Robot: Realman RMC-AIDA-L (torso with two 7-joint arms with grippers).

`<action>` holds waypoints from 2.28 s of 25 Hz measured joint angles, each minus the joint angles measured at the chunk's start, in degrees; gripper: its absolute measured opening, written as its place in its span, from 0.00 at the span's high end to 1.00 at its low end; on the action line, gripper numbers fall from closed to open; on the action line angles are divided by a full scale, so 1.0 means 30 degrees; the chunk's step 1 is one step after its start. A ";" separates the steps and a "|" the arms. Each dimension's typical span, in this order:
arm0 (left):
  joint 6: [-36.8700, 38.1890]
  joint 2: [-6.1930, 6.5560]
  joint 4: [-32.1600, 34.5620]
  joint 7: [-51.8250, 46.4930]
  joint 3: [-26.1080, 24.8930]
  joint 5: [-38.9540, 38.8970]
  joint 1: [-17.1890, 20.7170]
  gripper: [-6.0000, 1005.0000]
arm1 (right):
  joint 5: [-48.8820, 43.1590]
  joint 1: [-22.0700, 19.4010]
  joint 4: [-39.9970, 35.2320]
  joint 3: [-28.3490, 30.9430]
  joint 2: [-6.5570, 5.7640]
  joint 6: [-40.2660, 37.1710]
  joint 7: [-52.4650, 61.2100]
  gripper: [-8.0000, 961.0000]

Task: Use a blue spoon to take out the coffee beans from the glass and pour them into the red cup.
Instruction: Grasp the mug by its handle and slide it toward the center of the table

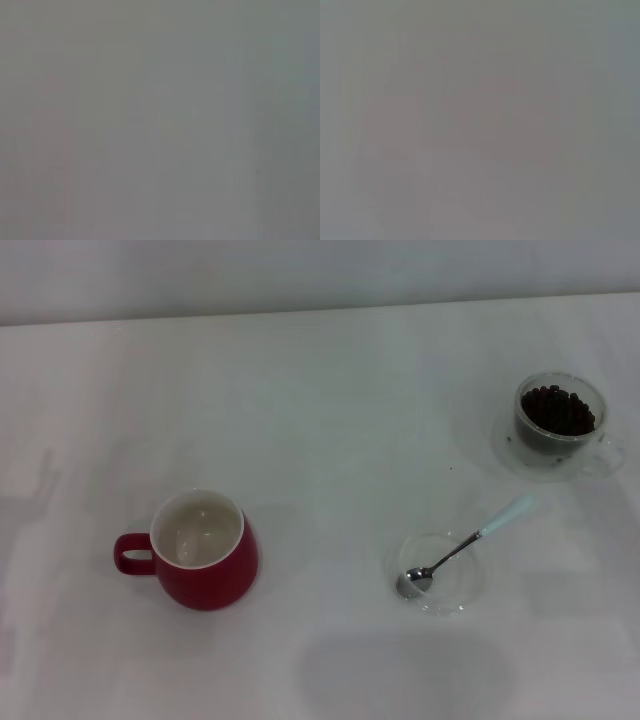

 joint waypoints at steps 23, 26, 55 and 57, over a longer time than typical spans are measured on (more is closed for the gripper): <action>0.0249 -0.0026 -0.0003 -0.0669 0.0305 0.0315 -0.0067 0.13 | 0.0103 0.0978 -0.0822 0.0045 -0.0030 -0.1506 -0.0111 0.13; 0.0351 -0.0058 0.0161 -0.0640 0.0320 0.0460 0.0287 0.13 | 0.0108 0.1084 -0.1016 0.0049 -0.0032 -0.1973 -0.0022 0.13; 0.1480 -0.0126 0.1020 -0.0713 0.2620 0.3679 0.4996 0.13 | 0.0075 0.1387 -0.0638 0.0048 0.0030 -0.2815 -0.0010 0.13; 0.1004 -0.0131 0.1071 -0.0741 0.2624 0.3972 0.5110 0.13 | 0.0083 0.1382 -0.0570 0.0047 0.0030 -0.2816 -0.0010 0.13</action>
